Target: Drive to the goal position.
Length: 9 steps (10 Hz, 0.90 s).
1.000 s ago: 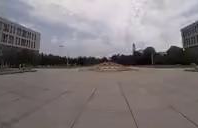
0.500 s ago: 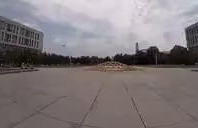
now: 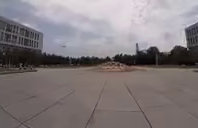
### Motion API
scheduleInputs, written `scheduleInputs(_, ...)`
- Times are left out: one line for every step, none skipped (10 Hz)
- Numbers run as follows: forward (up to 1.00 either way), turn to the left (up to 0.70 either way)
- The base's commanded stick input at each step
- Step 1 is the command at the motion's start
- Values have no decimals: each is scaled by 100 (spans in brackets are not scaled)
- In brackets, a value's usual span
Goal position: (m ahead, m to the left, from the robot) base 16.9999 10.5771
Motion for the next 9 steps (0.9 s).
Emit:
scheduleInputs(15,0)
scheduleInputs(0,0)
scheduleInputs(0,0)
scheduleInputs(0,0)
scheduleInputs(0,0)
scheduleInputs(0,0)
scheduleInputs(0,0)
scheduleInputs(0,0)
scheduleInputs(0,0)
